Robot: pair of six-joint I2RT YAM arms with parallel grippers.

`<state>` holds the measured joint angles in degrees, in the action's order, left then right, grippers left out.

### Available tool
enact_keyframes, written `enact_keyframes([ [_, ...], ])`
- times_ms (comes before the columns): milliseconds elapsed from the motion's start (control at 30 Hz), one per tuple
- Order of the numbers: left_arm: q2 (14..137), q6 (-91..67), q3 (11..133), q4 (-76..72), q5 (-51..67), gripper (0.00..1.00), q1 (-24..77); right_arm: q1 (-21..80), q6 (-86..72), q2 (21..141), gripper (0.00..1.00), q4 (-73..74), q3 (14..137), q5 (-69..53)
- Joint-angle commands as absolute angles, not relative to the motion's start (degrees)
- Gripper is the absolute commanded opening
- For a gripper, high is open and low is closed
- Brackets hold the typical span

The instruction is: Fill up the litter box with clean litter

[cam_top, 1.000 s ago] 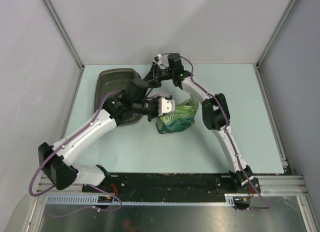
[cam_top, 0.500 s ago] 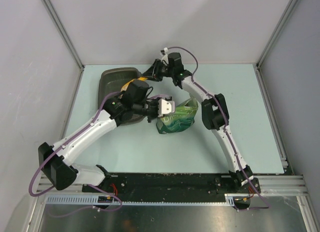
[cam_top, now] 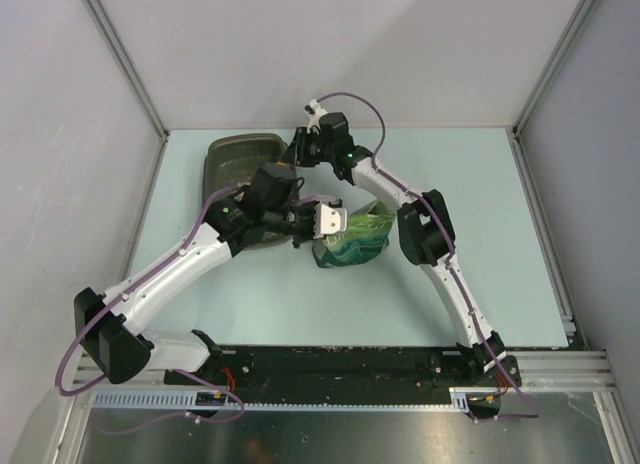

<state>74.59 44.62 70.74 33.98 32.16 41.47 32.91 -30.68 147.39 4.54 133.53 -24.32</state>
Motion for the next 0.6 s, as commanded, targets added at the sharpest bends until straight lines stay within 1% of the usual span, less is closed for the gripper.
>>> enact_keyframes([
  [0,72.3,45.9,69.3,38.3,34.0,0.0,41.7,31.8,-20.7,137.8,0.0,4.4,129.0,-16.5],
  [167,72.6,47.1,69.3,38.2,34.6,0.0,41.3,31.6,-14.4,132.7,0.0,3.8,122.6,-14.3],
  [367,73.1,48.2,69.7,38.1,35.2,0.0,41.1,31.6,-5.9,128.7,0.0,4.8,119.9,-12.9],
  [567,73.7,48.8,70.9,37.9,34.9,0.0,41.0,28.0,-11.9,123.2,0.0,-1.8,119.4,-26.5],
])
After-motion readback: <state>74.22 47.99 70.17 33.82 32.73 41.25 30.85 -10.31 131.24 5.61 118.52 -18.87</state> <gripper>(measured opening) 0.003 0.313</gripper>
